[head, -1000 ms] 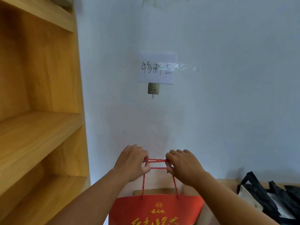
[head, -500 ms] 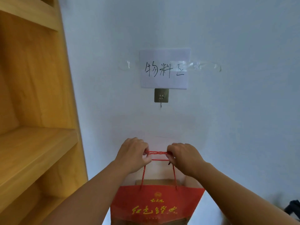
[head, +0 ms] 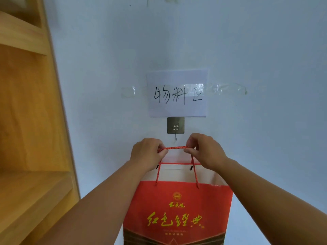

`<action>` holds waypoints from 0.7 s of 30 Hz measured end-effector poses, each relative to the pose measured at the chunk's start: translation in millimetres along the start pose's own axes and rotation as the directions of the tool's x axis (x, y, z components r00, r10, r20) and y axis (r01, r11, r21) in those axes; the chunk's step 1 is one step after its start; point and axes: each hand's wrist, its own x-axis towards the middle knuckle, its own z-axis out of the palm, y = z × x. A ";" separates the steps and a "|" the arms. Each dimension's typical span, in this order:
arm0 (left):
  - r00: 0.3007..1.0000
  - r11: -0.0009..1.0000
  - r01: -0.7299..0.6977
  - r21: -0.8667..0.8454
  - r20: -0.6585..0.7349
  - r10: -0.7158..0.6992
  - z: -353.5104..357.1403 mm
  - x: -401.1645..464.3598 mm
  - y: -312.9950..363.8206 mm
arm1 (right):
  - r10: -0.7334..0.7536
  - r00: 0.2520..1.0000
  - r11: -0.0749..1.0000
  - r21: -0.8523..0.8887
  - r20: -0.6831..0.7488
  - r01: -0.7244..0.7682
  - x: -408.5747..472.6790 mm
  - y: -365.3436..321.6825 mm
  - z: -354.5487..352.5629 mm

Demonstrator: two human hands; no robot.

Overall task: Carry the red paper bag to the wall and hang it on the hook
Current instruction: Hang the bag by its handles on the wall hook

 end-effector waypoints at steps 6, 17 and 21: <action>0.997 0.999 0.041 -0.003 -0.064 -0.041 -1.4 36.5 2.6 | -0.006 0.997 1.000 -0.027 -0.072 0.004 37.3 1.2 -9.2; 0.996 0.994 0.071 0.089 -0.057 -0.066 5.5 47.3 -10.6 | -0.024 0.999 0.994 -0.110 -0.039 0.020 55.3 -2.1 12.0; 0.997 0.993 0.080 0.084 -0.025 -0.079 14.2 42.4 -13.5 | -0.002 1.000 0.991 -0.134 -0.018 -0.001 51.9 -0.3 19.4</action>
